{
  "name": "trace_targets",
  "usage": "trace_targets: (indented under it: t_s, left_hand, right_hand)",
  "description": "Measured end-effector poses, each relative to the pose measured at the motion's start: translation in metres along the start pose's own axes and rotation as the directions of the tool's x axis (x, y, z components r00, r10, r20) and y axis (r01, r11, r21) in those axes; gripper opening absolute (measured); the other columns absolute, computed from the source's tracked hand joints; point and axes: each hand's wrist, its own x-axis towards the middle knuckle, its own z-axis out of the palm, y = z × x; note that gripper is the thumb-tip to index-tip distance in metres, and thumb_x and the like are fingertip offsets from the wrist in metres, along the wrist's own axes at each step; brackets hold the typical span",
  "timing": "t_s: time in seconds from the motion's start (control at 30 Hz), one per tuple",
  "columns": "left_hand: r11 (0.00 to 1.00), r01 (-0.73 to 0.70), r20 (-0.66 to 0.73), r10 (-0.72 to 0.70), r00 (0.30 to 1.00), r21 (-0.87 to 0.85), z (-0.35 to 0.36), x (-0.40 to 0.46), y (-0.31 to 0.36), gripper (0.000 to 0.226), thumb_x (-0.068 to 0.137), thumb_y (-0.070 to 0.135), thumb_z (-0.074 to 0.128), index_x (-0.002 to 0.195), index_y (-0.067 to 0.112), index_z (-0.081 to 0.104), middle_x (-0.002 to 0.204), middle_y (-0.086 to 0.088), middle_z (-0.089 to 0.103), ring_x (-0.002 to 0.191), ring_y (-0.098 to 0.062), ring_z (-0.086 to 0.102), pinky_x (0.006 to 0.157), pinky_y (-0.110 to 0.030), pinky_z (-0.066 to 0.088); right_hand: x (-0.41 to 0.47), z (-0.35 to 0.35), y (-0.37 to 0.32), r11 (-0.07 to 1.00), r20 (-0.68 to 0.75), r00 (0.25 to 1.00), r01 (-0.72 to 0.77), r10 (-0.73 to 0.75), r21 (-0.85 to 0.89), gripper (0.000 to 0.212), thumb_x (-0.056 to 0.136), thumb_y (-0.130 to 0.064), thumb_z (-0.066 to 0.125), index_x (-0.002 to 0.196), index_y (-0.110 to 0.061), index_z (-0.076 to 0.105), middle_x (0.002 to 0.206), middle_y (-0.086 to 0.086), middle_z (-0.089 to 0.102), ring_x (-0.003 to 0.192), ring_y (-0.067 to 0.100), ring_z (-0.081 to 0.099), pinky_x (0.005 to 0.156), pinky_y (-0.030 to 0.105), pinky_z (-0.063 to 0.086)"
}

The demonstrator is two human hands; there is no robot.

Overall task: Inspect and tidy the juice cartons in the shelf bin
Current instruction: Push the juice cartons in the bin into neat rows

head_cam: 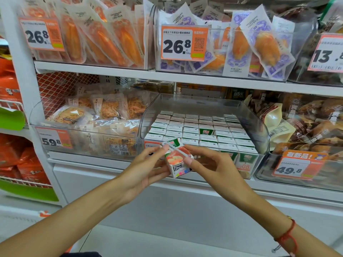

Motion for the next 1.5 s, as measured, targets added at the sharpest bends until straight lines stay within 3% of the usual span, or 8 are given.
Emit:
trace_targets:
  t_s: [0.23,0.4,0.67,0.83,0.9,1.03,1.17,1.5]
  left_hand:
    - [0.978,0.18,-0.019,-0.179,0.984,0.107,-0.003,0.001,-0.004,0.069,0.058,0.052,0.075,0.113,0.013,0.062,0.088,-0.012,0.076,0.08,-0.016,0.075,0.068,-0.031,0.062]
    - [0.984,0.156,-0.013,-0.156,0.988,0.091,-0.004,0.004,-0.003,0.049,0.076,0.041,0.074,0.113,0.012,0.06,0.096,-0.016,0.076,0.085,-0.02,0.075,0.072,-0.03,0.062]
    - [0.977,-0.168,-0.174,0.19,0.966,0.133,0.007,0.004,0.001,0.034,0.084,0.029,0.074,0.11,0.018,0.055,0.085,-0.011,0.076,0.075,-0.017,0.075,0.058,-0.02,0.057]
    - [0.987,-0.139,-0.15,0.15,0.977,0.084,0.006,0.002,-0.002,0.039,0.082,0.034,0.075,0.111,0.018,0.056,0.098,-0.014,0.073,0.078,-0.018,0.075,0.061,-0.023,0.059]
    - [0.987,-0.137,-0.123,0.146,0.982,0.082,0.005,0.001,0.0,0.041,0.082,0.042,0.072,0.112,0.018,0.057,0.101,-0.012,0.073,0.082,-0.017,0.075,0.063,-0.025,0.059]
    - [0.976,-0.133,-0.053,0.144,0.988,0.173,0.003,-0.002,0.002,0.057,0.075,0.058,0.068,0.12,0.024,0.059,0.114,-0.003,0.069,0.098,-0.011,0.071,0.076,-0.028,0.06]
    - [0.979,-0.054,0.034,0.048,0.998,0.196,0.004,0.0,-0.003,0.055,0.082,0.044,0.07,0.132,0.027,0.054,0.126,0.002,0.064,0.109,-0.011,0.066,0.09,-0.029,0.057]
    - [0.945,0.273,0.012,-0.276,0.961,-0.182,0.002,0.007,0.0,0.052,0.065,0.029,0.083,0.106,0.006,0.062,0.074,-0.011,0.072,0.072,-0.021,0.074,0.056,-0.031,0.061]
  right_hand:
    - [0.002,-0.002,0.005,0.974,-0.022,0.981,-0.19,0.194,0.122,0.036,0.068,-0.057,0.065,0.088,-0.027,0.075,0.084,-0.011,0.076,0.077,0.011,0.073,0.069,0.019,0.058]
    - [0.002,-0.003,0.003,0.978,0.008,0.98,-0.2,0.2,0.066,0.037,0.067,-0.057,0.063,0.092,-0.033,0.074,0.087,-0.013,0.075,0.083,0.005,0.071,0.073,0.021,0.058]
    - [-0.002,-0.005,-0.001,0.804,0.083,0.95,0.3,-0.301,-0.513,0.057,0.073,-0.039,0.083,0.125,-0.032,0.062,0.126,-0.014,0.054,0.117,0.008,0.051,0.085,0.036,0.055]
    - [0.002,-0.003,0.0,0.489,0.217,0.84,0.477,-0.497,-0.731,0.051,0.075,-0.031,0.082,0.123,-0.025,0.065,0.118,-0.005,0.064,0.105,0.014,0.06,0.083,0.03,0.052]
    - [0.003,-0.002,0.0,0.527,0.14,0.842,0.446,-0.52,-0.723,0.044,0.081,-0.035,0.077,0.122,-0.025,0.065,0.112,-0.008,0.067,0.096,0.008,0.06,0.077,0.029,0.055]
    - [0.005,0.0,-0.004,0.98,-0.214,0.967,0.104,-0.139,-0.169,0.04,0.078,-0.051,0.068,0.112,-0.029,0.067,0.098,-0.018,0.072,0.09,0.003,0.067,0.074,0.029,0.059]
    - [0.009,-0.008,-0.004,0.911,-0.208,0.923,-0.243,0.322,0.335,0.048,0.066,-0.048,0.072,0.103,-0.018,0.068,0.085,0.001,0.077,0.078,0.013,0.074,0.061,0.016,0.053]
    - [0.006,-0.009,-0.003,0.819,0.039,0.839,-0.538,0.542,0.2,0.064,0.075,-0.056,0.069,0.109,-0.003,0.064,0.073,0.013,0.074,0.054,0.013,0.064,0.06,0.023,0.049]
